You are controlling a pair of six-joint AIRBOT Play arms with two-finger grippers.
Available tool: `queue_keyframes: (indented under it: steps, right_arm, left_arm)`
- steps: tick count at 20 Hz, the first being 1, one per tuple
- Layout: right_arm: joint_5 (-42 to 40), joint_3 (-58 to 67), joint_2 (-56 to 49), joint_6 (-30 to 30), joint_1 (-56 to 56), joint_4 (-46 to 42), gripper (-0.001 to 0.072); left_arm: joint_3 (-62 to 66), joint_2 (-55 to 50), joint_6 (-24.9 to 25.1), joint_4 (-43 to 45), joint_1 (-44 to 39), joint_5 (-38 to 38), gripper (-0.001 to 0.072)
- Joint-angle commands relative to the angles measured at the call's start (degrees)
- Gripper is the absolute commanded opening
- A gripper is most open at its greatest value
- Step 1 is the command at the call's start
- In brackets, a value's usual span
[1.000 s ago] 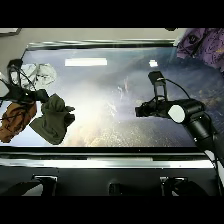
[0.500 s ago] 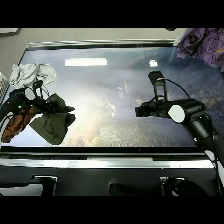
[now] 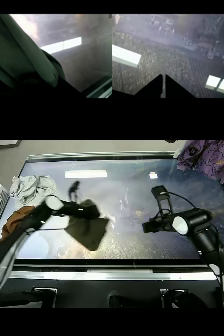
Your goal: Fold the clothes and pants, and hang the long-sleeved shirts on hangers.
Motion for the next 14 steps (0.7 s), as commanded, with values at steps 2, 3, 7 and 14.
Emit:
queue_keyframes:
  steps: [2, 3, 7, 14]
  right_arm:
    - [12.13, 0.66, 2.71, 1.49, 0.04, -8.22, 0.0095]
    - [13.33, 0.66, 2.97, 1.79, 0.04, -9.29, 0.0159]
    - [11.04, 0.61, 2.86, 6.67, -0.02, -13.14, 0.0349]
    - [0.24, -0.2, -6.25, 11.56, -27.74, 13.51, 0.0424]
  left_arm:
    - [0.63, -5.07, 1.31, -11.21, -17.0, 17.33, 0.0019]
    - [0.63, -6.78, 0.74, -11.32, -18.73, 18.8, 0.0073]
    - [0.61, -7.63, -2.51, -10.93, -14.4, 14.47, 0.0624]
    - [0.0, 5.31, -2.54, 5.2, 13.97, -6.64, 0.069]
